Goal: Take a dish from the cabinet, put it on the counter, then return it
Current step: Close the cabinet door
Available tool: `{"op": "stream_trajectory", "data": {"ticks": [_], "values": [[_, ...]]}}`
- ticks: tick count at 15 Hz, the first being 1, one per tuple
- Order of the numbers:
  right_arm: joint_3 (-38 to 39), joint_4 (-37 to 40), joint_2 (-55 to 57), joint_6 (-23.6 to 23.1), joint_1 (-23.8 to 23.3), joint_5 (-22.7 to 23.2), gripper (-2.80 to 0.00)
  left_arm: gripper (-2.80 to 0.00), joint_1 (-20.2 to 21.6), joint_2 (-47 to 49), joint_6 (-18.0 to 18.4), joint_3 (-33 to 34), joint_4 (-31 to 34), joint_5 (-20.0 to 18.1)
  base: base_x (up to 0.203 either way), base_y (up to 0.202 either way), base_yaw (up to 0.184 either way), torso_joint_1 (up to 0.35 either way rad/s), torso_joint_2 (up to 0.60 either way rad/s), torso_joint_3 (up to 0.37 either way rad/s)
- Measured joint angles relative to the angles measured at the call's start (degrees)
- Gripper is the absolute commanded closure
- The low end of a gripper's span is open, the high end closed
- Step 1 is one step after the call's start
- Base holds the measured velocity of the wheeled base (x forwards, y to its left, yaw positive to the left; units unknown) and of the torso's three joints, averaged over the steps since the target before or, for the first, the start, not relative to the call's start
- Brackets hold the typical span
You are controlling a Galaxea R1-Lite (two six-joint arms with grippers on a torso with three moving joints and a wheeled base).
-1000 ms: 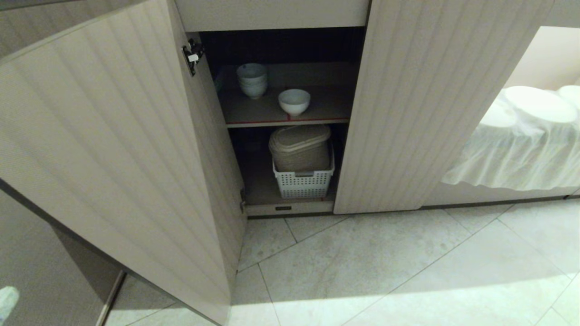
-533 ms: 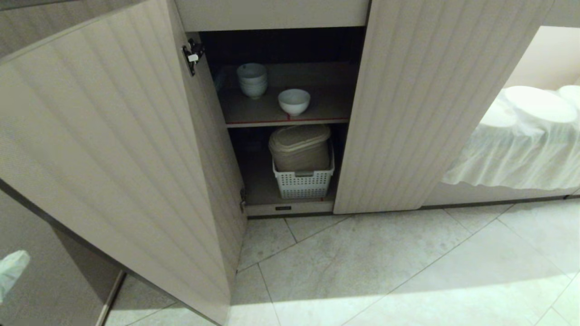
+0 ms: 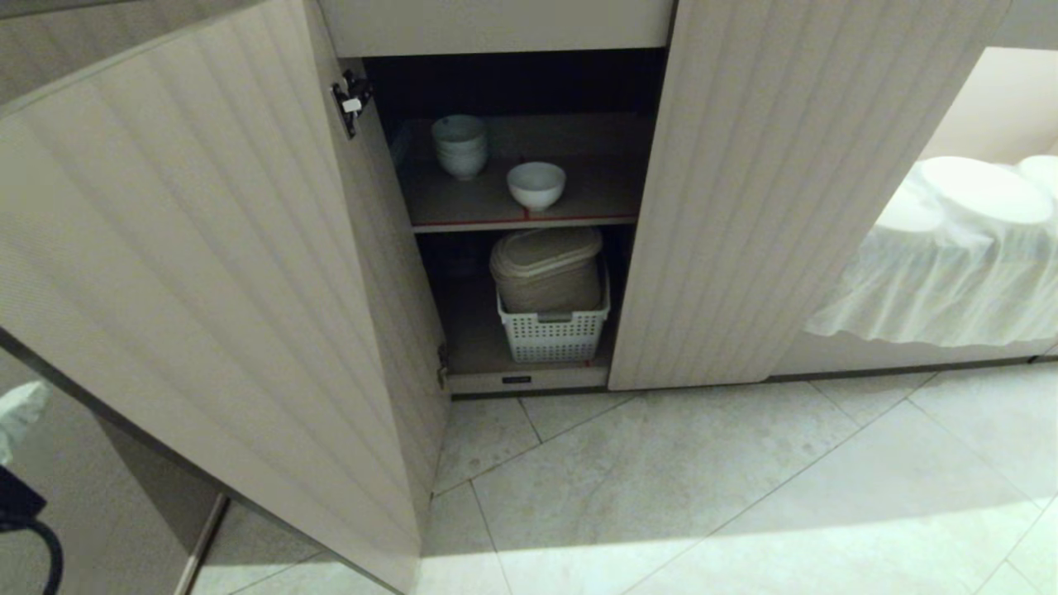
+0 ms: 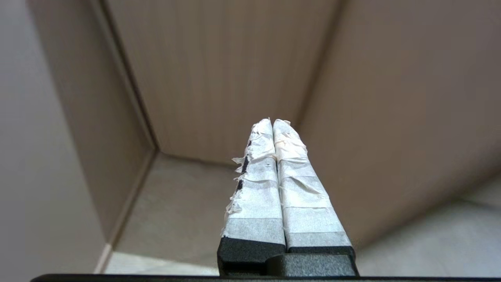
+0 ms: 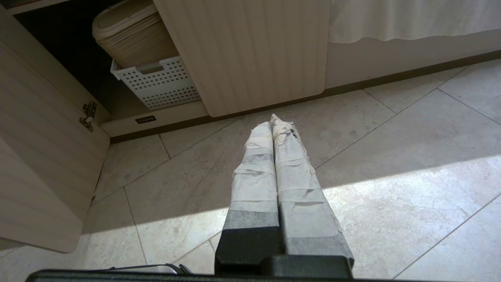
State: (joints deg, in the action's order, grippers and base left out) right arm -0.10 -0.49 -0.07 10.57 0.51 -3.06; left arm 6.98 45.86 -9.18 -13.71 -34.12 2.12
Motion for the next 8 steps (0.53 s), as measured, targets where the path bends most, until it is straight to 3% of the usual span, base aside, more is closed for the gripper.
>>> {"op": "stream_trajectory", "data": {"ticks": [4,8], "values": [[0.0,0.0,0.0,0.0,0.0,0.0,0.0,0.0,2.1,4.1,-1.0,-1.4,-2.2,-3.3,0.0,0.0,0.0,0.0,0.0,0.0],[0.0,0.0,0.0,0.0,0.0,0.0,0.0,0.0,2.7,4.9,-4.8,-2.2,-1.9,-9.0,0.0,0.0,0.0,0.0,0.0,0.0]]}}
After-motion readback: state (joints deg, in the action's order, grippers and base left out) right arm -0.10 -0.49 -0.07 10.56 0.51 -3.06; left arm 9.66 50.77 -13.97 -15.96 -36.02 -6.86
